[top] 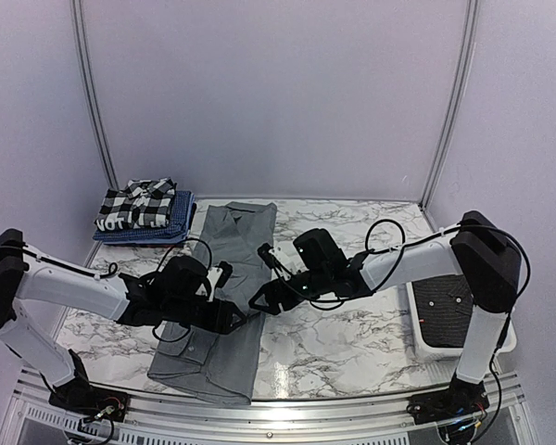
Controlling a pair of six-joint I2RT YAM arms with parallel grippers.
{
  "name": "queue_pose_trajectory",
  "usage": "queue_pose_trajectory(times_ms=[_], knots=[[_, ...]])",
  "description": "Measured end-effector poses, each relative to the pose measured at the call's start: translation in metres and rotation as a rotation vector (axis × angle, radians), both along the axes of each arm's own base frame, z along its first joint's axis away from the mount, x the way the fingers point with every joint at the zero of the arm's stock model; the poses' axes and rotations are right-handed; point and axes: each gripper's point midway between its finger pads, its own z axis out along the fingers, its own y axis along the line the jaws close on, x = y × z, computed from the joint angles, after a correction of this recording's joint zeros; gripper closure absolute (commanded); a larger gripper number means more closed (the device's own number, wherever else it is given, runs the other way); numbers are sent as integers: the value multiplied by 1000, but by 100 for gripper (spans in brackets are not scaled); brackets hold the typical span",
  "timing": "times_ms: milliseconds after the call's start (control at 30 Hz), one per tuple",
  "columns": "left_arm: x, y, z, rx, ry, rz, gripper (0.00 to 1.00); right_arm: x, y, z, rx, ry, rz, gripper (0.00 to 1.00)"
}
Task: Fold and stack the long sleeve shirts
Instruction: Smooth out the rectangle-folded shirt at the center of the board.
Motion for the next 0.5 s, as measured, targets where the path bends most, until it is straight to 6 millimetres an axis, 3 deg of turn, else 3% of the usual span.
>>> queue_pose_trajectory(times_ms=[100,300,500], knots=[[-2,-2,-2,3,-12,-17,53,0,-1,-1,-3,-3,-2,24],[-2,-2,-3,8,-23,-15,97,0,-4,-5,-16,-1,-10,25],[-2,-3,11,-62,29,20,100,1,-6,-1,-20,-8,-19,25]])
